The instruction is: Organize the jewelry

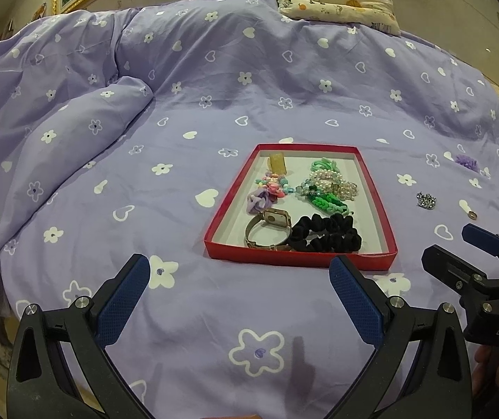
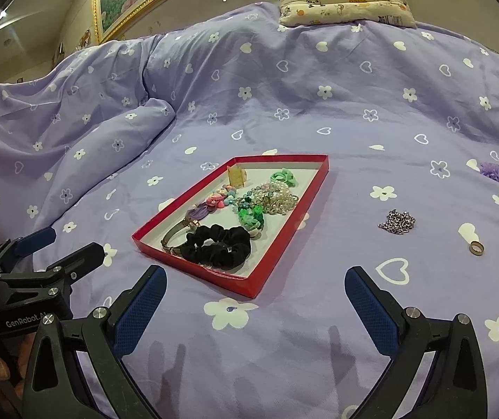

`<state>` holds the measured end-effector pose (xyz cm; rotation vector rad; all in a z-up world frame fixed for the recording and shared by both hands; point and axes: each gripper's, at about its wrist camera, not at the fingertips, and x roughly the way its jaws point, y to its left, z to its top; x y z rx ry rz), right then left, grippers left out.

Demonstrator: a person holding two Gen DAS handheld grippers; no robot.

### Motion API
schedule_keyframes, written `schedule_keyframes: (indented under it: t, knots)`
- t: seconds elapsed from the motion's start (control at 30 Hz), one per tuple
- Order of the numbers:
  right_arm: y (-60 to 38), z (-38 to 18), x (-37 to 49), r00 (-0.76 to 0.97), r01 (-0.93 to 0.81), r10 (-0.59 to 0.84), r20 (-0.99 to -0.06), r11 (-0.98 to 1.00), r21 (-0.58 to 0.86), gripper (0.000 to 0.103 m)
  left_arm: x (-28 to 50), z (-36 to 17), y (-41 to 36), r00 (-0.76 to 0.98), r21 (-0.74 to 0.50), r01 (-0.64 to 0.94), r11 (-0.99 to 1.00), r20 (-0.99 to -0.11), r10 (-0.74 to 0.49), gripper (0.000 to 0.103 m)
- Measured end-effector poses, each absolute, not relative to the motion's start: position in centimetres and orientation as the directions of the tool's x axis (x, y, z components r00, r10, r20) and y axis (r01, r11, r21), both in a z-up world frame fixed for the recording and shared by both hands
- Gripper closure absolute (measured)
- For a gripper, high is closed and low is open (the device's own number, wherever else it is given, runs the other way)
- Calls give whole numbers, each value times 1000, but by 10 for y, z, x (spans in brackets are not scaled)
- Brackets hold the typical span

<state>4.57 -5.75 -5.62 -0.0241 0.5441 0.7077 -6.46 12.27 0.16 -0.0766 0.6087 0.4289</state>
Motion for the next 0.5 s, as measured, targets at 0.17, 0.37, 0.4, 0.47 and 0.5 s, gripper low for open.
schedule_keyframes:
  t: [0.17,0.37,0.4,0.47,0.5]
  knots:
    - [-57,-57,46,626,-623,610,-486,766,160,0,-63,0,123,731,57,-413,909,-575,368,0]
    - [-56,-58,47,623,-623,610,-490,765,160,0,-62,-1,123,729,56,-415,908,-577,368,0]
    - [-56,-58,47,623,-623,609,-491,766,159,0,-62,-1,123,729,56,-414,908,-577,368,0]
    - [-56,-58,46,622,-625,610,-491,765,158,0,-62,-1,122,730,55,-415,908,-576,368,0]
    - [-56,-59,46,621,-625,610,-491,764,159,0,-62,-1,122,729,55,-415,908,-576,369,0]
